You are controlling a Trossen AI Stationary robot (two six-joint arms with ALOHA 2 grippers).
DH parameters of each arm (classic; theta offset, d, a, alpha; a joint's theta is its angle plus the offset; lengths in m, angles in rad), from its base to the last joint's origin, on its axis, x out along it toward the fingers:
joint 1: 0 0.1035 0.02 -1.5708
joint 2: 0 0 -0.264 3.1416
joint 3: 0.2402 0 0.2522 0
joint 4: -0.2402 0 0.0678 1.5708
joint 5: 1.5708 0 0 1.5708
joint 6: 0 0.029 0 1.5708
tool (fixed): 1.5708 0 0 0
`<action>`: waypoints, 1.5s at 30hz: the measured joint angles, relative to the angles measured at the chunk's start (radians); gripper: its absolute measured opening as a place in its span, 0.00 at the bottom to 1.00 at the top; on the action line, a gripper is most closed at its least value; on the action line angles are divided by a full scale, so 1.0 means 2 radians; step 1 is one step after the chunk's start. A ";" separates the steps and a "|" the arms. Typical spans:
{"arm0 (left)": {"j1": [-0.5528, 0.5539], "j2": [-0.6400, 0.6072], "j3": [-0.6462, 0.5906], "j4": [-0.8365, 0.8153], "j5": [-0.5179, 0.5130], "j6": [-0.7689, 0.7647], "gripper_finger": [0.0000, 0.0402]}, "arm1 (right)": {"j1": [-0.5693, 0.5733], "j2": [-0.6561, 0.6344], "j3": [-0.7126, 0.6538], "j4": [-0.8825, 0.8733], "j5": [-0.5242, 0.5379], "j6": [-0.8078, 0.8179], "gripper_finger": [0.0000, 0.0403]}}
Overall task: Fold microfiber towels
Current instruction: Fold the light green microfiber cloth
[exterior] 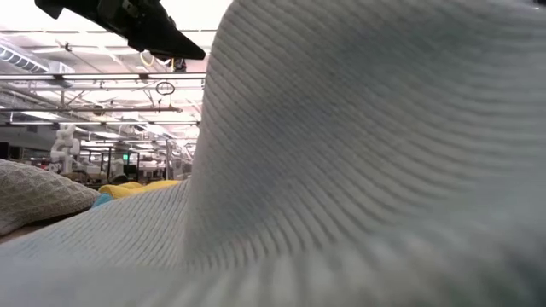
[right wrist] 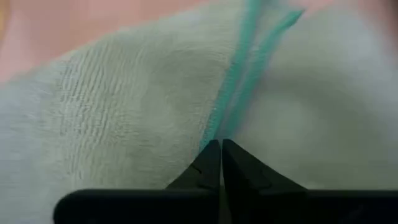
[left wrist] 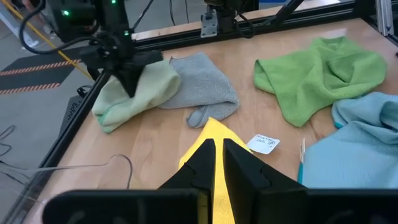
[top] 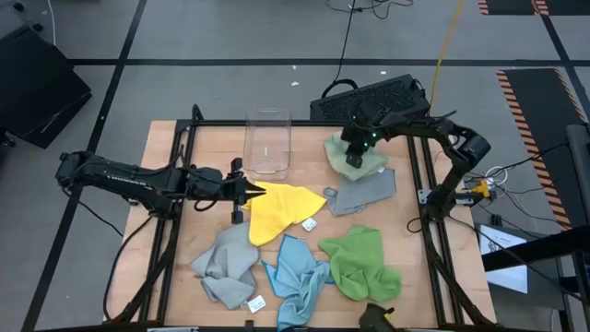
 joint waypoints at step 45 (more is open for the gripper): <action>0.000 0.000 0.001 0.022 0.000 -0.010 0.09 | 0.105 -0.209 -0.137 0.024 0.184 0.133 0.36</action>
